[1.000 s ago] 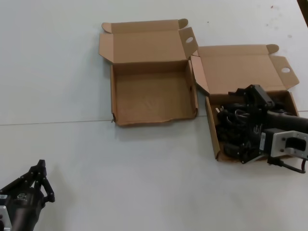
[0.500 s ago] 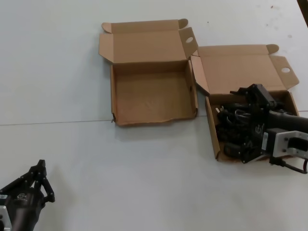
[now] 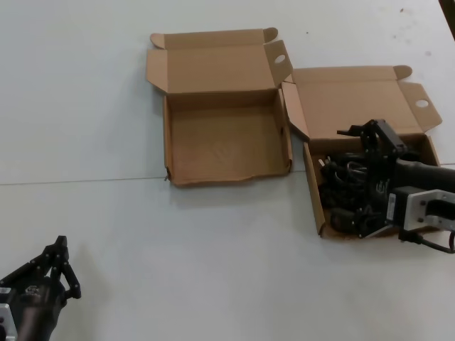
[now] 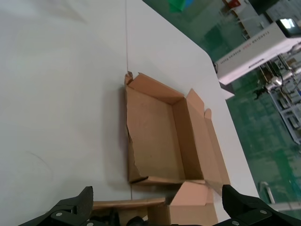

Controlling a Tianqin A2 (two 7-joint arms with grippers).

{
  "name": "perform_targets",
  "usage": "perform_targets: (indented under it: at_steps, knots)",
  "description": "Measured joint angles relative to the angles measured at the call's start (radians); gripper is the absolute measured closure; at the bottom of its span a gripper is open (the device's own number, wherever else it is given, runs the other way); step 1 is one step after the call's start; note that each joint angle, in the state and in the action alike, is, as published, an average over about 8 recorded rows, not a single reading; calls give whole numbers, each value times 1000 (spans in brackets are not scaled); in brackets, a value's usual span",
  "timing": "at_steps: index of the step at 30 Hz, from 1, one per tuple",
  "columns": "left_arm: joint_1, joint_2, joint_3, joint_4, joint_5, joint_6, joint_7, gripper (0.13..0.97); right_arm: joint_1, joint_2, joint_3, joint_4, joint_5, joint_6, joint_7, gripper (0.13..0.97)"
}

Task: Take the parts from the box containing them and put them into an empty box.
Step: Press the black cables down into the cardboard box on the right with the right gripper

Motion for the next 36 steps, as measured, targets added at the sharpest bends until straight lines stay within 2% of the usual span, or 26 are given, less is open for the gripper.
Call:
perform_targets:
  at_steps: [19, 29, 32, 36]
  knots:
    - [0, 0, 0, 0, 0, 0, 0, 941, 76, -29, 0, -33, -118, -186, 0, 129]
    - [0, 0, 0, 0, 0, 0, 0, 941, 99, -52, 4, -66, -156, -241, 0, 129]
    - [0, 0, 0, 0, 0, 0, 0, 941, 83, -66, 42, -75, -191, -270, 0, 129]
    - [0, 0, 0, 0, 0, 0, 0, 941, 20, -104, 169, -85, -294, -346, 0, 129]
